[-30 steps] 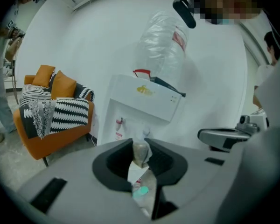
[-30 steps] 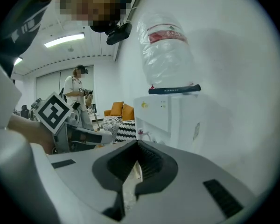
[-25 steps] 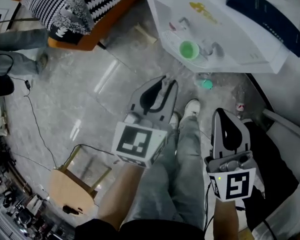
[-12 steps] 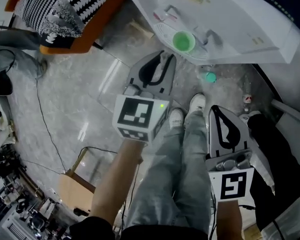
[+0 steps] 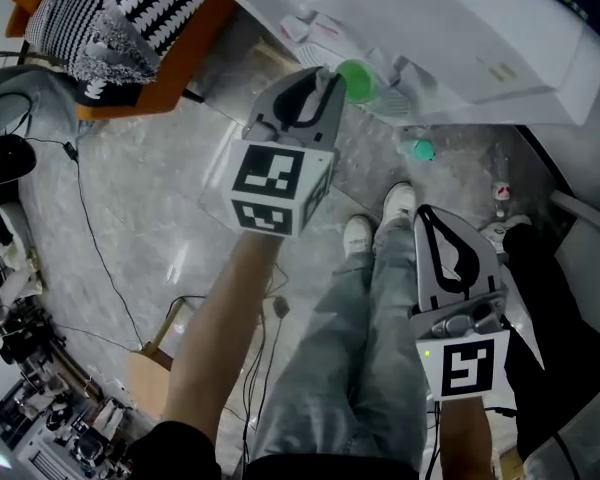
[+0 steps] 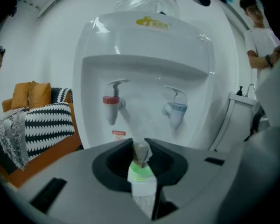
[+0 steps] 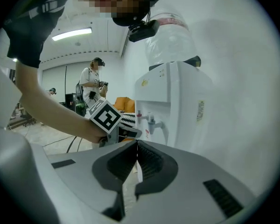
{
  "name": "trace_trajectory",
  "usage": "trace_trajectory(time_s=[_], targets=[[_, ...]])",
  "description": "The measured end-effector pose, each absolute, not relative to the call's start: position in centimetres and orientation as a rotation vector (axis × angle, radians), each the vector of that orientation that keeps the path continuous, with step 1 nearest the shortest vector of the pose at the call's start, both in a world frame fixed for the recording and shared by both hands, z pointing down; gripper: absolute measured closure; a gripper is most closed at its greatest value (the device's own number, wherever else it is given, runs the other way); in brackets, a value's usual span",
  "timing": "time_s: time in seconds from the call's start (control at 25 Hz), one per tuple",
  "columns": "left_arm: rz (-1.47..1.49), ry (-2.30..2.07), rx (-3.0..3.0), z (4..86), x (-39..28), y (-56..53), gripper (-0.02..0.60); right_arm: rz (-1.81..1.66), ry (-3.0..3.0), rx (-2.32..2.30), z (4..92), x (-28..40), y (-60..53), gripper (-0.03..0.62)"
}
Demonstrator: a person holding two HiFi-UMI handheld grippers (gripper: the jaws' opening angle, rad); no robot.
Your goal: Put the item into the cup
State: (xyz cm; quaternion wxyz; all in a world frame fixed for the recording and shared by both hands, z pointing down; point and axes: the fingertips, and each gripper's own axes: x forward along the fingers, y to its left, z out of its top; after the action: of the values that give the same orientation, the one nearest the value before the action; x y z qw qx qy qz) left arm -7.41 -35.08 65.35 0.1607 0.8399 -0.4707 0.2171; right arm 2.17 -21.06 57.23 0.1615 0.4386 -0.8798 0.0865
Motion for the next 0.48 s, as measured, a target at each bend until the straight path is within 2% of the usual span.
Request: trace_trajectory(time_s=[0.48], targets=[[0.670, -1.309, 2.479, 67.3, -5.3, -38.0, 0.503, 0.277, -2.490, 1.244, 58.8, 3.2, -22.0, 0.583]])
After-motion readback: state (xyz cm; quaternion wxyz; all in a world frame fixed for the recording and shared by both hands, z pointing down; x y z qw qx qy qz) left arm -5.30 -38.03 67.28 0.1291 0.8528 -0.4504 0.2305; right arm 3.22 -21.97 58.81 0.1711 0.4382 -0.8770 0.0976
